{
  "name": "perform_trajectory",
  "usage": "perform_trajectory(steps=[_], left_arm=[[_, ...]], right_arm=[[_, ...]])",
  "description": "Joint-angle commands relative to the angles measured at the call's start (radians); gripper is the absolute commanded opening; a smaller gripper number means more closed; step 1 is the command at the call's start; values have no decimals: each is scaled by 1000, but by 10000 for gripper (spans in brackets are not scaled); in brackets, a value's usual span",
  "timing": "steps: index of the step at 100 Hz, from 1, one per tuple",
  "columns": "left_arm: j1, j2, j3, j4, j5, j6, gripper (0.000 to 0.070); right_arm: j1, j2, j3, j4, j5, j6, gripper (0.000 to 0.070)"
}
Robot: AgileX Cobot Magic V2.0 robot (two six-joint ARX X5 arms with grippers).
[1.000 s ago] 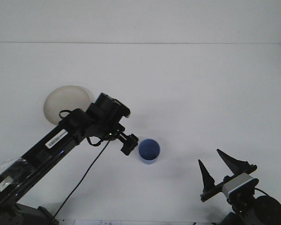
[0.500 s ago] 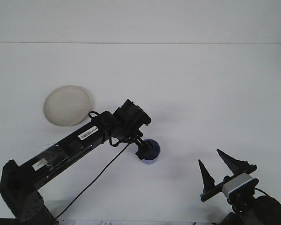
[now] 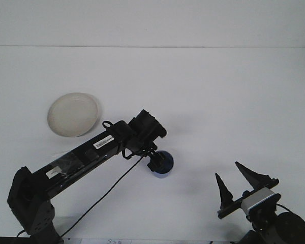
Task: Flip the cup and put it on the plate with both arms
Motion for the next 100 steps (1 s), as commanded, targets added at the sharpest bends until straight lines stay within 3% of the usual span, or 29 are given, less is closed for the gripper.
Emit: perform_trajectory(steps=[1,17,30,60,81,100], left_arm=[[-10,26,23,8,-1,8,294],[-18,30,23,7,-1,12,193],[-31,32,23,7,-1,20,0],[-33,21,27,-11,-5,20,5],[26,-62,88,-84,-60,42,5],[180,-153,195,-183,-152,43,4]], right_arm=[[7,-1,9,8,1,6,466],[7,-1,9,9,1,6,466],[7,-1,9,9,1,6,466],[7,-1,9,9,2,5,466],[7,-1,9,9,2,5,466],[7,-1,9,9,1,5,466]])
